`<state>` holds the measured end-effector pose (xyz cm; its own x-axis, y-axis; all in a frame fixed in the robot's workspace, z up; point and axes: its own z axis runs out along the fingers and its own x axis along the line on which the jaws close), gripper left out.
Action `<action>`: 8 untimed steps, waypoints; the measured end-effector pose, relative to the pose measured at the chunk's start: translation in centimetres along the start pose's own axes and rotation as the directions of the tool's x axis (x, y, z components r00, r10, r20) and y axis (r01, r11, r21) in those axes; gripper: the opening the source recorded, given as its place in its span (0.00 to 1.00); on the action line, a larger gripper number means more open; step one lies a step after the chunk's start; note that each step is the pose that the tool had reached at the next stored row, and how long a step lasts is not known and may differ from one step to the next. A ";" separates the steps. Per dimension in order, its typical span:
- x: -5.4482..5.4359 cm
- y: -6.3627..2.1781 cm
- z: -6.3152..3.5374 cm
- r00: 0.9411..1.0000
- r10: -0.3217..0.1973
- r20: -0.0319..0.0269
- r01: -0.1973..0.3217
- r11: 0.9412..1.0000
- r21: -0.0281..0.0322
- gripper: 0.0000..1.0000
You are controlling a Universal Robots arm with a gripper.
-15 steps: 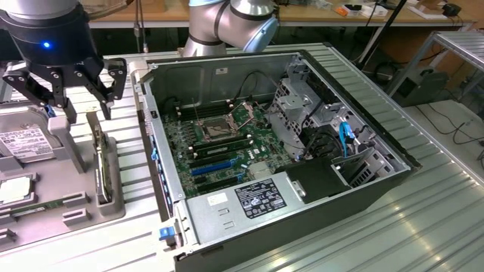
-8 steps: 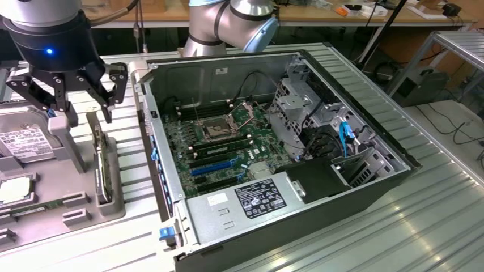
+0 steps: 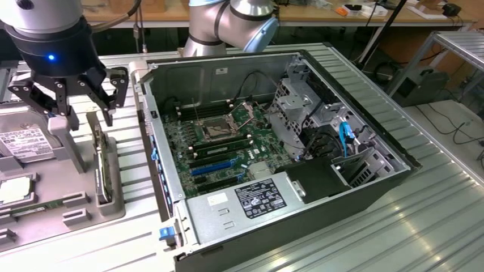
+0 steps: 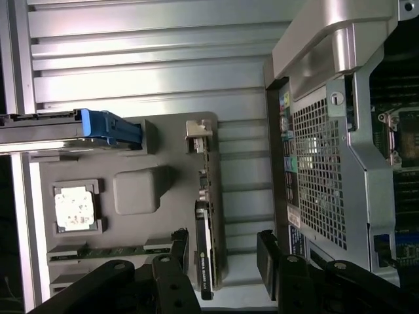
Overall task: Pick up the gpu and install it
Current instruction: 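Pick up the gpu and move the gpu toward the slot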
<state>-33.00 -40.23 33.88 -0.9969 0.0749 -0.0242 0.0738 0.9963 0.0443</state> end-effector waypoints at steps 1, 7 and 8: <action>0.0 -0.22 0.09 1.000 0.000 0.000 0.000 1.000 0.000 0.54; -0.1 -1.15 0.72 1.000 0.000 0.000 0.000 1.000 0.000 0.54; -0.1 -1.25 0.82 1.000 0.000 -0.001 0.000 1.000 0.000 0.54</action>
<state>-32.99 -41.45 33.01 -0.9969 0.0749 -0.0236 0.0738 0.9963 0.0443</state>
